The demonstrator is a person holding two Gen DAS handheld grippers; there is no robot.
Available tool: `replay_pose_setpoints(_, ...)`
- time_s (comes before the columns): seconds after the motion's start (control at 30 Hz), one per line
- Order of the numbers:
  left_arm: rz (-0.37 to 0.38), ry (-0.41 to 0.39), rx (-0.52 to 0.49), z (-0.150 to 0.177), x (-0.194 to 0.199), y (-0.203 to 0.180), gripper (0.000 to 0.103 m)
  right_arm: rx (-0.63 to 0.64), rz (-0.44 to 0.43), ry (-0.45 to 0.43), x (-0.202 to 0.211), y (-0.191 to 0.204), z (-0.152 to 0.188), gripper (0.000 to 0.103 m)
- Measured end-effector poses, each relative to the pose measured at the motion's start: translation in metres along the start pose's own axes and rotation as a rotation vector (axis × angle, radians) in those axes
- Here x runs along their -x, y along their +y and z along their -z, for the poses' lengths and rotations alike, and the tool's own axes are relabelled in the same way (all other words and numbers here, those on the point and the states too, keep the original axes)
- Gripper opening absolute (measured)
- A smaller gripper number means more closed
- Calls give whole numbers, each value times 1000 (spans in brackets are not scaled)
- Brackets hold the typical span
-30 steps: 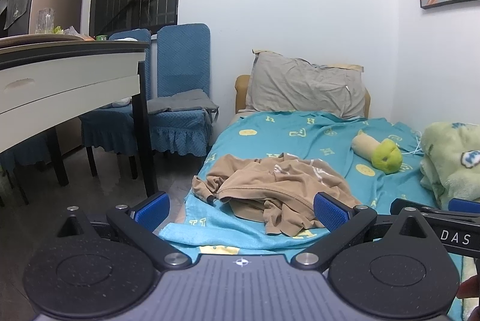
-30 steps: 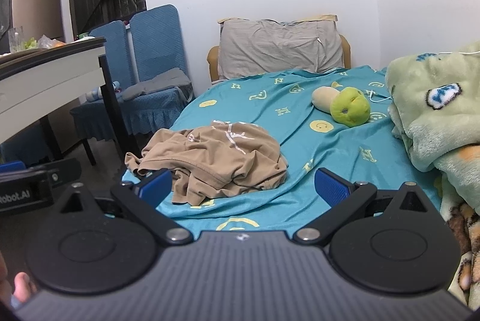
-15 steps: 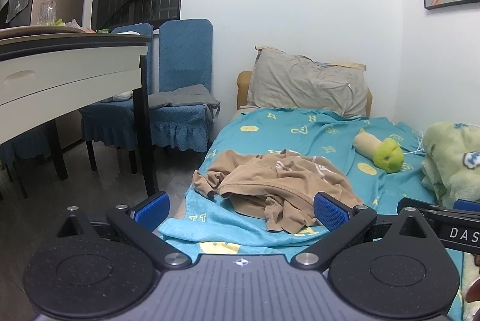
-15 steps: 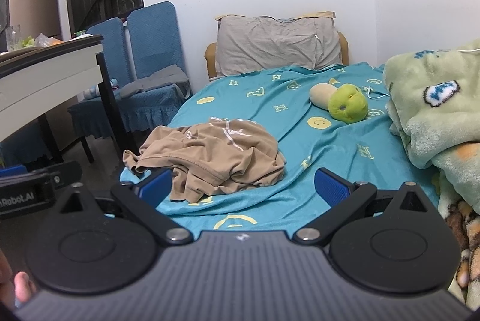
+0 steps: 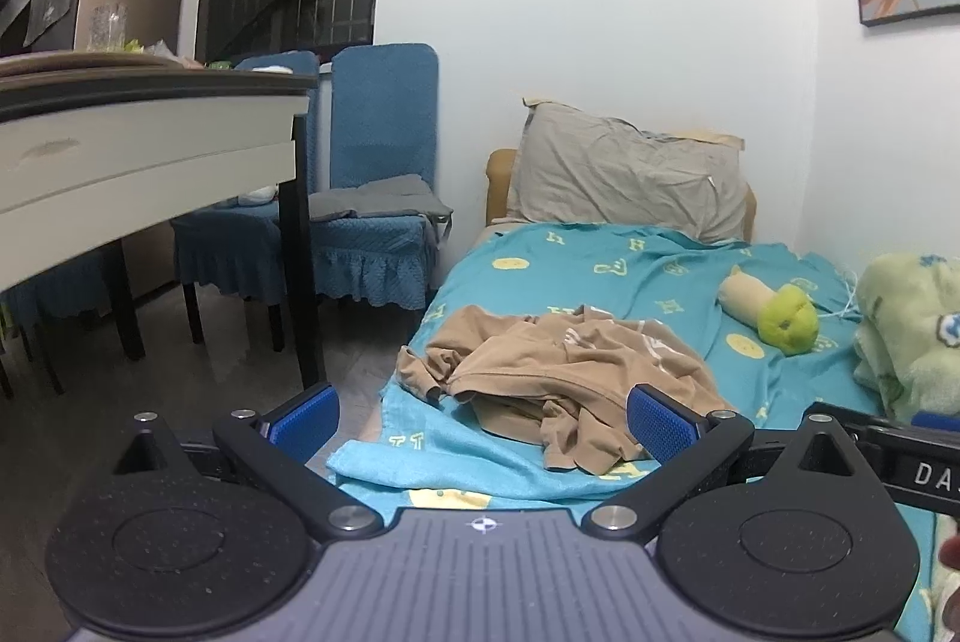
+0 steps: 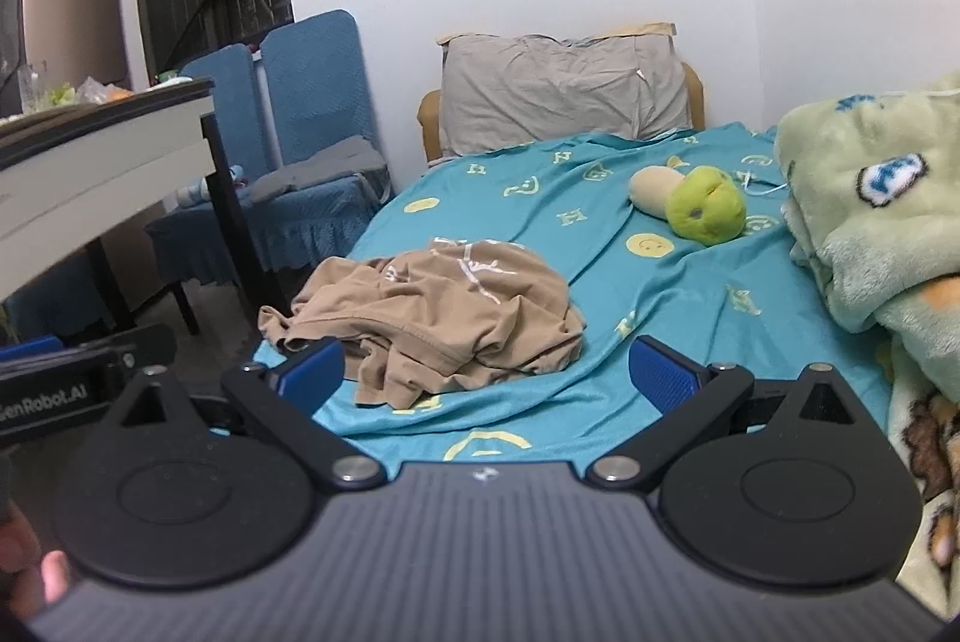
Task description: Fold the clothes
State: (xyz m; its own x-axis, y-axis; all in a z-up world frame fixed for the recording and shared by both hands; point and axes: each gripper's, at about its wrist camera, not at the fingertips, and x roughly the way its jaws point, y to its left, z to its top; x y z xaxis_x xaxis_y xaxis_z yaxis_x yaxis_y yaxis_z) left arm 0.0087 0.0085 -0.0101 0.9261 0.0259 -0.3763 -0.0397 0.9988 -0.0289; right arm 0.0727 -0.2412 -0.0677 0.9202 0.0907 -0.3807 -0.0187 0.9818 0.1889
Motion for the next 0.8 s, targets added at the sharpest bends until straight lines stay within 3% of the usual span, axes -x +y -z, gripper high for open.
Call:
replay_pose_setpoints(0.03,4,4,6,0,0,1,103,-2,0,-2,0,0,0,99)
replay_pose_setpoints(0.1,7,11,6,0,-2,1,103,9,7,-10,2,0,0,83)
replay_pose_setpoints(0.13,8,16,5,0,-3,1,103,18,16,-13,2,1,0,68)
replay_pose_setpoints(0.2,13,38,3,1,-10,1,103,23,25,-17,3,2,0,60)
replay_pose_setpoints(0.27,5,51,-4,3,-21,-1,103,34,38,-19,4,2,-2,32)
replay_pose_setpoints(0.33,-23,64,-33,1,-39,-4,103,45,47,-15,5,2,-9,20)
replay_pose_setpoints(0.53,-196,78,-276,-7,-119,-13,100,13,21,14,-3,-5,-44,17)
replay_pose_setpoints(0.7,-172,134,-486,-5,-188,-6,92,-40,4,54,-24,-22,-37,19)
replay_pose_setpoints(0.8,-83,133,-588,2,-214,-6,91,-89,-27,137,-42,-32,-27,29)
